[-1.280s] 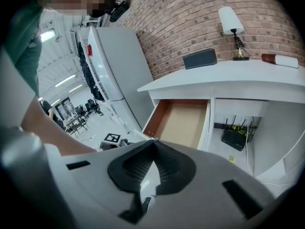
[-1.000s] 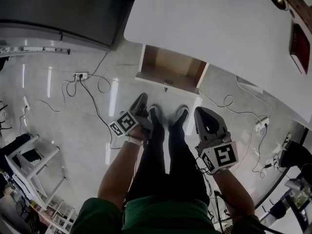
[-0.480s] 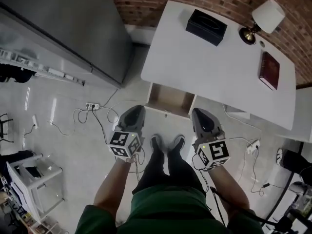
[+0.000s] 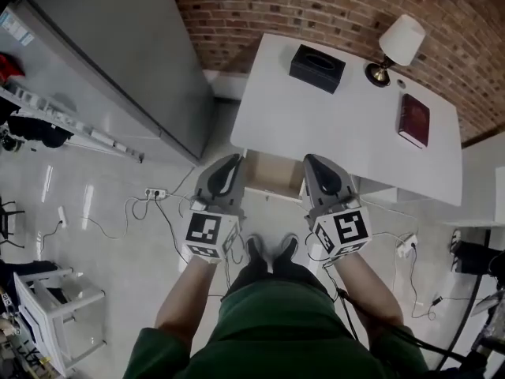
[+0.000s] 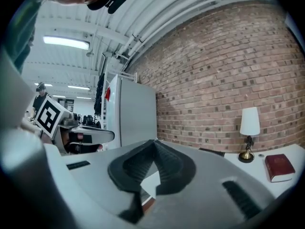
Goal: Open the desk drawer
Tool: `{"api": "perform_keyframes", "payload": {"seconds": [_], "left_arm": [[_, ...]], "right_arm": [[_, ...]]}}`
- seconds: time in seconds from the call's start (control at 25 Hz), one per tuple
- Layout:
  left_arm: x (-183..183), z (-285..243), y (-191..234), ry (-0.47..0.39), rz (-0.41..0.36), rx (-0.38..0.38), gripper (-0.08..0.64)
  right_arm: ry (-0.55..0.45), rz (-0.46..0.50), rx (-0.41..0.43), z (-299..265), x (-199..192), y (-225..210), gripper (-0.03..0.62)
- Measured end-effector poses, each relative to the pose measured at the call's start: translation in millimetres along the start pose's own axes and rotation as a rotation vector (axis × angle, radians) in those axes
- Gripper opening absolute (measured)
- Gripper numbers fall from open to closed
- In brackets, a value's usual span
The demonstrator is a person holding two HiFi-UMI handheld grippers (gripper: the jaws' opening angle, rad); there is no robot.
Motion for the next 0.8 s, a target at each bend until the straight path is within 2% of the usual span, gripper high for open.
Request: {"api": "perform_keyframes", "payload": {"seconds": [0.32,0.64,0.8], "left_arm": [[84.5,5.7,-23.2,-0.146,-0.103,-0.006,0.026],[134.6,19.2,-67.9,-0.228,-0.204,-0.064,0.026],[152.1,23.8,-83.1,-0.270,-0.215,-0.100,0.026]], "right_arm": [[-0.130,0.093,-0.026,19.1,67.4,-2.1,0.002],[-0.252,0.156,-0.062,43.4,116.9,-2.7,0.000],[-0.277,0.198,-0.074,54.4,134.8,0.4,0.000]]}}
Point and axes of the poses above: the fingertips, and each gripper's own axes: z backward along the fingers, y to its left, x out of its top, the point moved 4 cm from there along z, backward along the fingers, and after that the axes turned 2 degrees about z, right-handed, at the moved point
